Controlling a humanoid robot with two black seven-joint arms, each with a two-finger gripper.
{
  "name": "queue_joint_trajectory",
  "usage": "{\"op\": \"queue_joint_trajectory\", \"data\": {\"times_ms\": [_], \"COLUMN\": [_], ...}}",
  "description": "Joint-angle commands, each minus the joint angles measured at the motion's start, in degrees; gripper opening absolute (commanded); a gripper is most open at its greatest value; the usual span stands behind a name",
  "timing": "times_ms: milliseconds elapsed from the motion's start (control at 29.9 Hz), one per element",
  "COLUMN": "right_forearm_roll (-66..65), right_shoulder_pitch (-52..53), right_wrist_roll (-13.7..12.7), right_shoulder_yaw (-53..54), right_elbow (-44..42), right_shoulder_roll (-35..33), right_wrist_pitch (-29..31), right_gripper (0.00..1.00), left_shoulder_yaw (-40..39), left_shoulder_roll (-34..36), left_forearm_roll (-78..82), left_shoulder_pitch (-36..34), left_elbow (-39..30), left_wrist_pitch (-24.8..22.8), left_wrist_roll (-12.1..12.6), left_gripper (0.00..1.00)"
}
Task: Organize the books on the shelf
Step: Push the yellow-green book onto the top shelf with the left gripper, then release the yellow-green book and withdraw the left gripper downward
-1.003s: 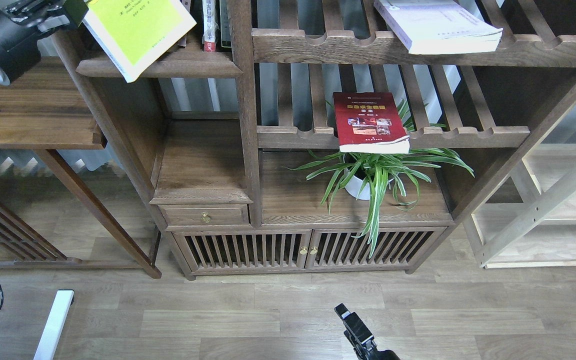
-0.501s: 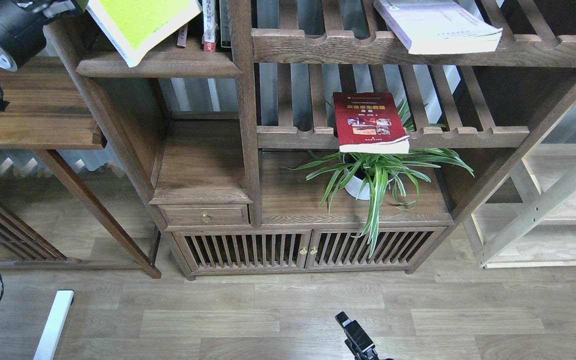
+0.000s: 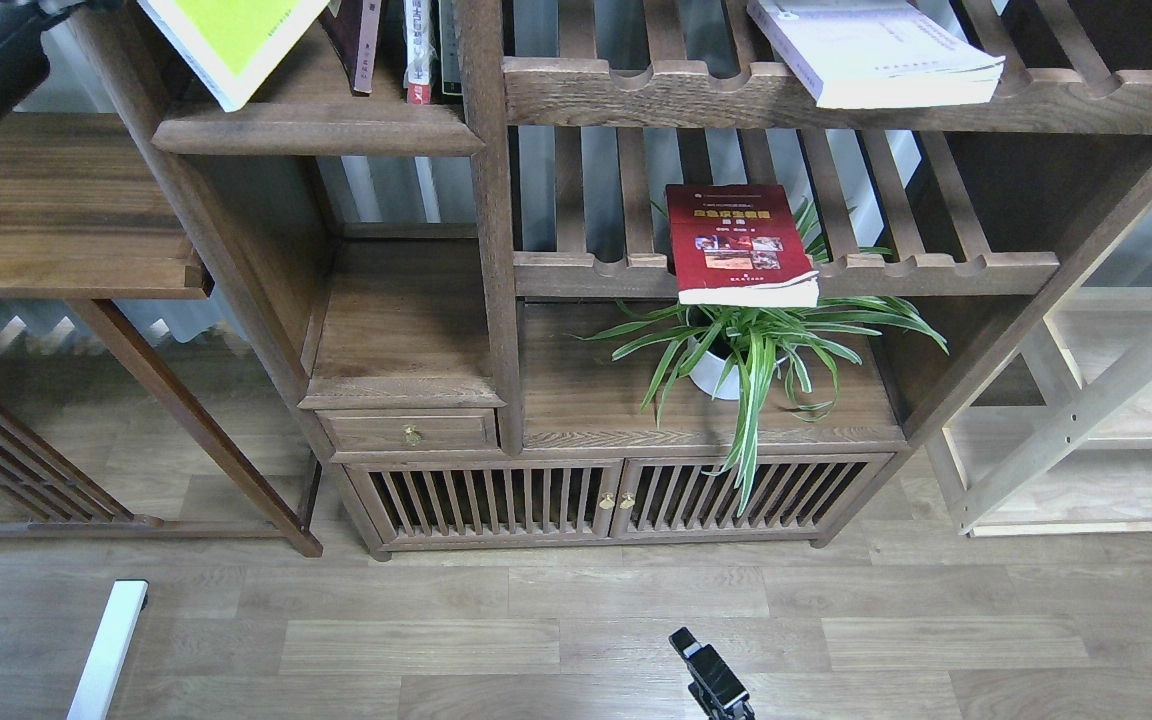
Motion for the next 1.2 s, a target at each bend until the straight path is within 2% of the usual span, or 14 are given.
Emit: {"op": "queue_joint_trajectory", "data": {"times_ms": [0,334,602,969,1170], "right_forearm_roll": [0.0,0.0,0.0,0.0,0.1], "right_shoulder_pitch": [-0.7,-2.1,-3.7,-5.4,-5.9], "right_wrist_roll": [0.0,0.0,0.1,0.2,0.2], "right_shoulder_yaw": [0.0,0.0,0.0,0.1,0.5], "right_elbow": [0.0,0.2,0.3,0.5,0.6], "right_shoulder_roll": [0.0,0.0,0.0,0.0,0.0], "right_wrist_pitch": [0.0,0.0,0.0,0.0,0.0], "right_gripper": [0.99,0.99,0.99,0.99,0.99], "left_shoulder_yaw": [0.8,5.7,7.9,7.9,8.0], "left_shoulder_roll": [-0.6,-1.4,-2.4,-2.5,-2.8], "left_forearm_roll": [0.1,1.7,2.4,2.5,2.5], "left_shoulder_pitch": [-0.4,-3.2,-4.6,-4.2,-3.1], "left_elbow": [0.4,2.5,4.5,7.3,7.8], "left_wrist_pitch": [0.1,3.1,3.1,3.1,3.0], "left_wrist_roll": [-0.9,-8.0,-9.6,-15.3,-16.6], "left_gripper": [0.0,0.0,0.0,0.0,0.0]}}
